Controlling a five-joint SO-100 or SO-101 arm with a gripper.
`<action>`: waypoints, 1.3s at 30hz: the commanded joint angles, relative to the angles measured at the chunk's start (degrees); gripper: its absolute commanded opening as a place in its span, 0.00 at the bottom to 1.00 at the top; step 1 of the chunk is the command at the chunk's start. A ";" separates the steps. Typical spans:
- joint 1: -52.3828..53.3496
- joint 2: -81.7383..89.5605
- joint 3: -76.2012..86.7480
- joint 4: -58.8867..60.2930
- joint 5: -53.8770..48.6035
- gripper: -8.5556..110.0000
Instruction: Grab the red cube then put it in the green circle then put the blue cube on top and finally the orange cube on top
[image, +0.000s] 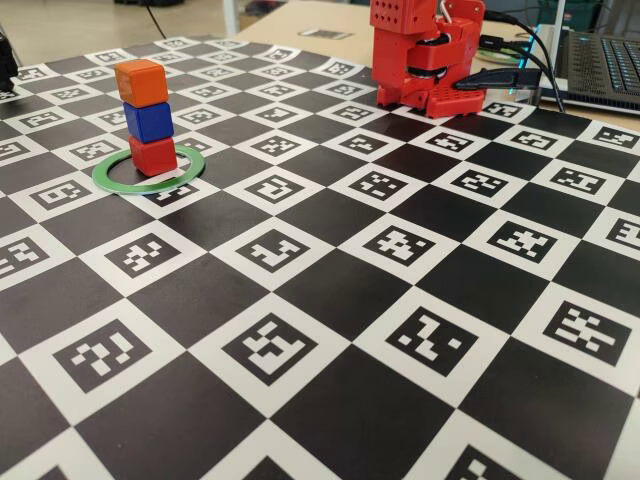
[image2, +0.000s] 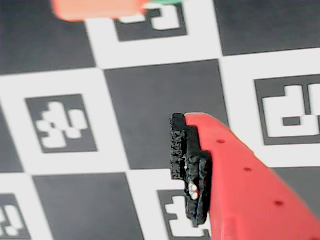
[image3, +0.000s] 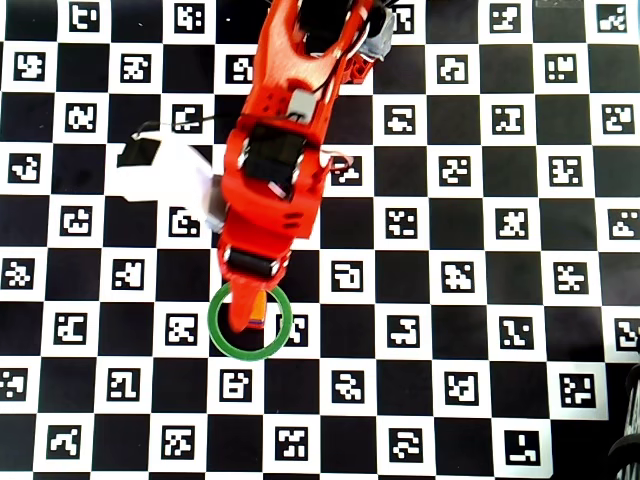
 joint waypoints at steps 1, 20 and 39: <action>-0.44 12.39 11.16 -7.56 -0.70 0.18; -6.68 46.41 63.54 -33.84 -41.13 0.02; -13.62 86.84 95.10 -18.11 -69.96 0.02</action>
